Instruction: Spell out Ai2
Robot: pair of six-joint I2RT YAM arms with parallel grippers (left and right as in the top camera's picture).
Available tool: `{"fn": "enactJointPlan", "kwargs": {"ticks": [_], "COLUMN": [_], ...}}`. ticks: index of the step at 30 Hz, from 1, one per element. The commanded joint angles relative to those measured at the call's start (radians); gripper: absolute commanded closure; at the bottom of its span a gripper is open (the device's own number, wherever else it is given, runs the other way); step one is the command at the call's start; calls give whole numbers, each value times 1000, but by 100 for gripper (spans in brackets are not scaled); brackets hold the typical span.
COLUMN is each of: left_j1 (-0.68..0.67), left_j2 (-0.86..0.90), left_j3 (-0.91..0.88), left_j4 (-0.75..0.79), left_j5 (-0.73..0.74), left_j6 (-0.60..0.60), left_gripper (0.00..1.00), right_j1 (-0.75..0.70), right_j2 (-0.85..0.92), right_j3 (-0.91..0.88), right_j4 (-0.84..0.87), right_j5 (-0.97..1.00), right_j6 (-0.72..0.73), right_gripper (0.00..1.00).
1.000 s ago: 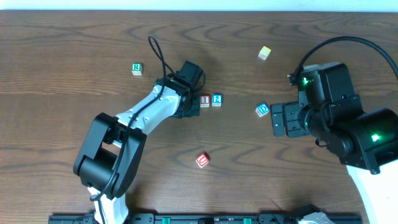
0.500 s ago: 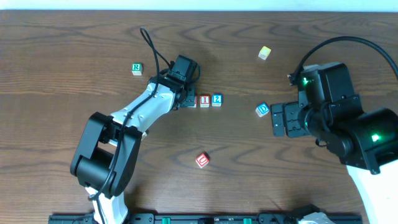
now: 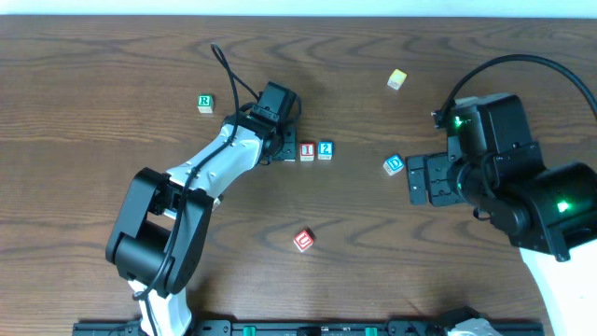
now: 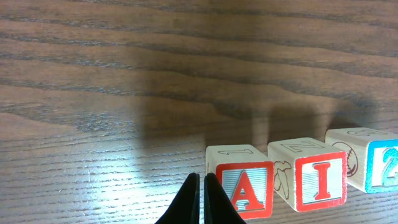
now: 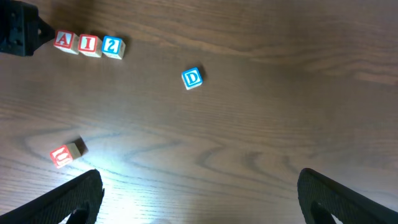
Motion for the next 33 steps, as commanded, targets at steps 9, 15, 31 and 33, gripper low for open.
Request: {"fn": "enactJointPlan", "kwargs": {"ticks": [9,15,31,33], "left_j1": [6,5,5,4], "left_j2": [24,56,58,58], "left_j3": [-6,-6,-6,-6], "left_j4": [-3,-1,47,51], "left_j5": [-47,-1,51,51], "left_j6": [-7,-8,-9,-9], "left_gripper": [94,94,94,94], "right_j1": [-5,-5,-5,-5], "right_j2": [0,0,0,0], "right_j3": [0,0,0,0], "right_j4": [-1,-1,-1,-1], "right_j5": [14,14,14,14], "right_j6": [-14,-14,-14,-14], "right_gripper": [1,1,1,1]}}
